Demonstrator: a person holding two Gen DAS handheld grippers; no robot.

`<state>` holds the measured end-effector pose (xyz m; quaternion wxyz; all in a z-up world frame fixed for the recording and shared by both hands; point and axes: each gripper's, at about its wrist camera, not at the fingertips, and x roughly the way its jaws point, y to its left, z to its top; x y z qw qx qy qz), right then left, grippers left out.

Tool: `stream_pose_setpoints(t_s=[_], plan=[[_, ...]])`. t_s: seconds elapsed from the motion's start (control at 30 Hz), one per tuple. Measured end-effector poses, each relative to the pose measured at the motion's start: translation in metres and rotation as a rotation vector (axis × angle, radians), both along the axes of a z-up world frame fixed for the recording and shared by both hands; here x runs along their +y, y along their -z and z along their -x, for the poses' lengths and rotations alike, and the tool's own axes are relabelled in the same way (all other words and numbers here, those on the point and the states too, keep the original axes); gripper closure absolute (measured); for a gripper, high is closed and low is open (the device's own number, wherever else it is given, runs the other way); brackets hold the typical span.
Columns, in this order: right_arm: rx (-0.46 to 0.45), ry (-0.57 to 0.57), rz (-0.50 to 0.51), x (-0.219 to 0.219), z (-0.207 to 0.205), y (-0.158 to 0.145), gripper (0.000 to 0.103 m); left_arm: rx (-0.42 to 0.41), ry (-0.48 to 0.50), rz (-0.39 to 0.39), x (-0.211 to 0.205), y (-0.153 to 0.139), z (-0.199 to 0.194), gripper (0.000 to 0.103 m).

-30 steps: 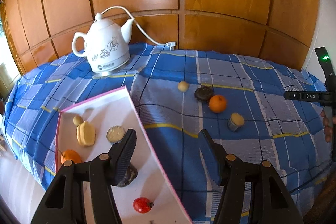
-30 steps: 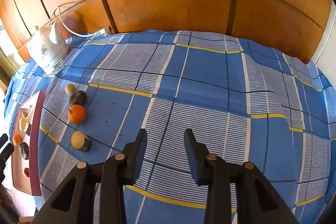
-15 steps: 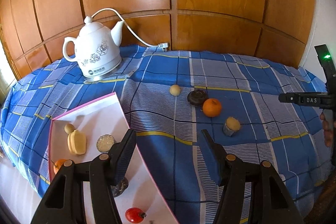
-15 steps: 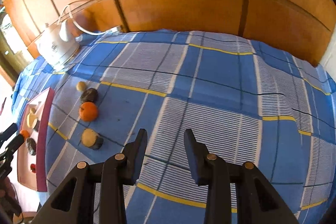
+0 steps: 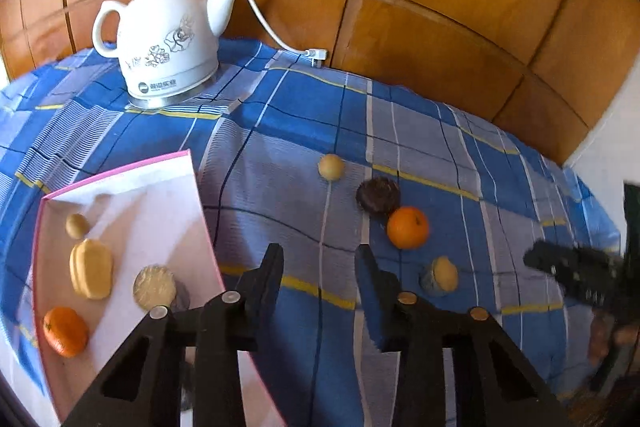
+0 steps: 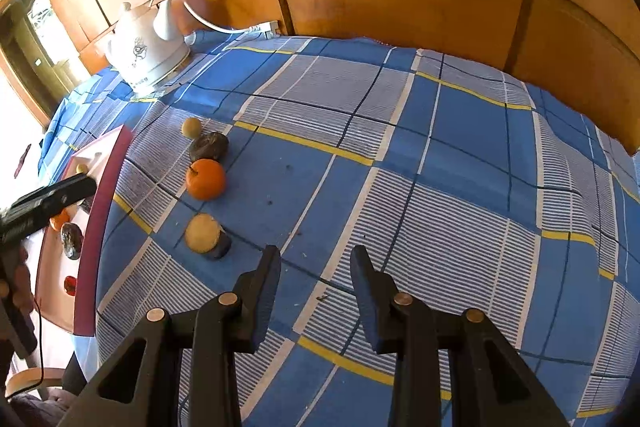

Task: Organize fruits
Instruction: 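Move both tools back over the remaining fruits on the bedspread, then grasp the tan round fruit with the left tool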

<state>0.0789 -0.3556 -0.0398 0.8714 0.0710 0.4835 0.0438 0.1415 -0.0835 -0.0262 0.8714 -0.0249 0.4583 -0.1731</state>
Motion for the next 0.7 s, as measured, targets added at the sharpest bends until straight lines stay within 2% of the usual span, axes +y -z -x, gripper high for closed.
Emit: stream_pose_setpoints(t_s=[0.3, 0.57, 0.7], plan=[[0.000, 0.010, -0.007, -0.006, -0.003, 0.000, 0.066, 0.035, -0.006, 0.016, -0.024, 0.010, -0.055, 0.067], [-0.012, 0.014, -0.019, -0.006, -0.003, -0.004, 0.066, 0.045, -0.005, -0.043, -0.048, 0.031, -0.094, 0.067], [-0.010, 0.013, -0.029, -0.006, -0.004, -0.004, 0.067, 0.079, -0.018, -0.047, -0.054, 0.045, -0.108, 0.067]])
